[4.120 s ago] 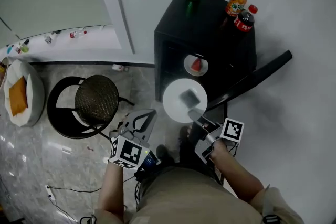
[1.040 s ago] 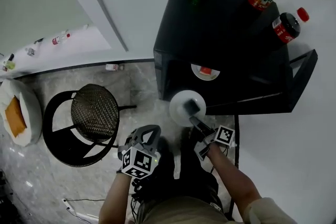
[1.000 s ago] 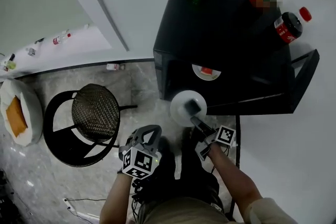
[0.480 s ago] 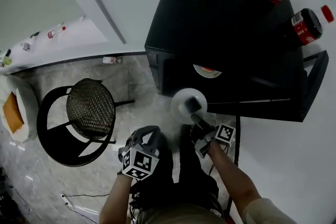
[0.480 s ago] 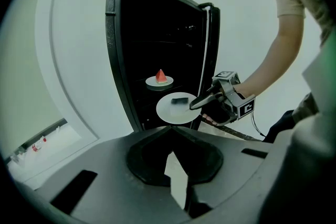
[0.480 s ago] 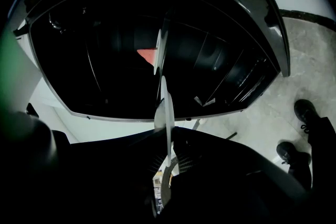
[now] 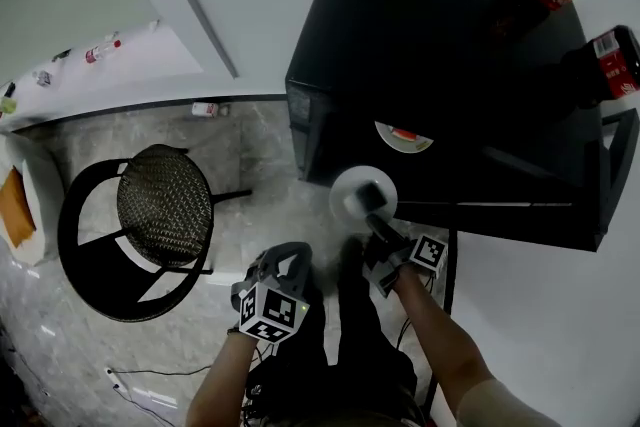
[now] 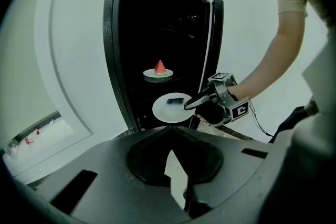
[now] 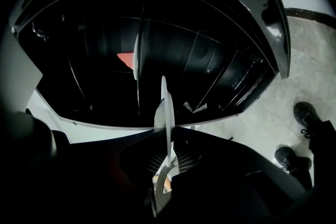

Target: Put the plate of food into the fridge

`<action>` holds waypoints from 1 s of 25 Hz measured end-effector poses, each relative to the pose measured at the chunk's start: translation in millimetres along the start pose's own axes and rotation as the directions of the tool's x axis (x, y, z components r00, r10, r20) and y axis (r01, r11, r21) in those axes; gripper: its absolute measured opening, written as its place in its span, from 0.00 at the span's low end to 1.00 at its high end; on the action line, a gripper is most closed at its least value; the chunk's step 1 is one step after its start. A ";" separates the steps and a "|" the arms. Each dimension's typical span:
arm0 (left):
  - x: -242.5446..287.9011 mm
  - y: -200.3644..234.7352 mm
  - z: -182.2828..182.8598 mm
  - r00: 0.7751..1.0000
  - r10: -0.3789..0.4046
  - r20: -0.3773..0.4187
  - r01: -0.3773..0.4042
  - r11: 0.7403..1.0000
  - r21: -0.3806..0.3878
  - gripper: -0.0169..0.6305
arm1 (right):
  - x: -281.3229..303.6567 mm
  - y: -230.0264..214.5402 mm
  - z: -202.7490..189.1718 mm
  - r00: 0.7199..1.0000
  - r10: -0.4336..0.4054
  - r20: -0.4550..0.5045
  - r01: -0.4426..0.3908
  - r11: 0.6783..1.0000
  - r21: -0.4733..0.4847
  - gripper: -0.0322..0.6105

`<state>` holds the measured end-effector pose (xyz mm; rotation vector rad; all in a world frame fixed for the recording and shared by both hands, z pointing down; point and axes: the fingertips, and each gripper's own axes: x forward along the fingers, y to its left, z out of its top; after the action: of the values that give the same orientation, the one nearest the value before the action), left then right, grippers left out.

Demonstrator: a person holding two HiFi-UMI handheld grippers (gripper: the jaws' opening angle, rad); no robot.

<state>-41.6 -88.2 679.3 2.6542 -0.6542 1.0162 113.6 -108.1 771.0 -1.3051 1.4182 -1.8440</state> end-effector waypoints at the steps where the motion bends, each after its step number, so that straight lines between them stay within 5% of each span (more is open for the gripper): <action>1: 2.9 -0.8 -4.2 1.000 -0.001 -0.002 0.001 1.000 -0.006 0.04 | 2.6 -3.2 1.6 1.000 0.000 0.000 0.000 1.000 -0.001 0.10; 25: 66.3 -19.0 -55.0 0.999 -0.033 -0.023 0.031 0.996 -0.086 0.04 | 62.0 -64.1 42.7 0.998 -0.010 0.060 0.008 1.000 0.029 0.10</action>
<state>-20.4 -73.5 763.7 2.5665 -0.6337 0.9875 135.4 -155.4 855.1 -1.3435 1.3521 -1.8090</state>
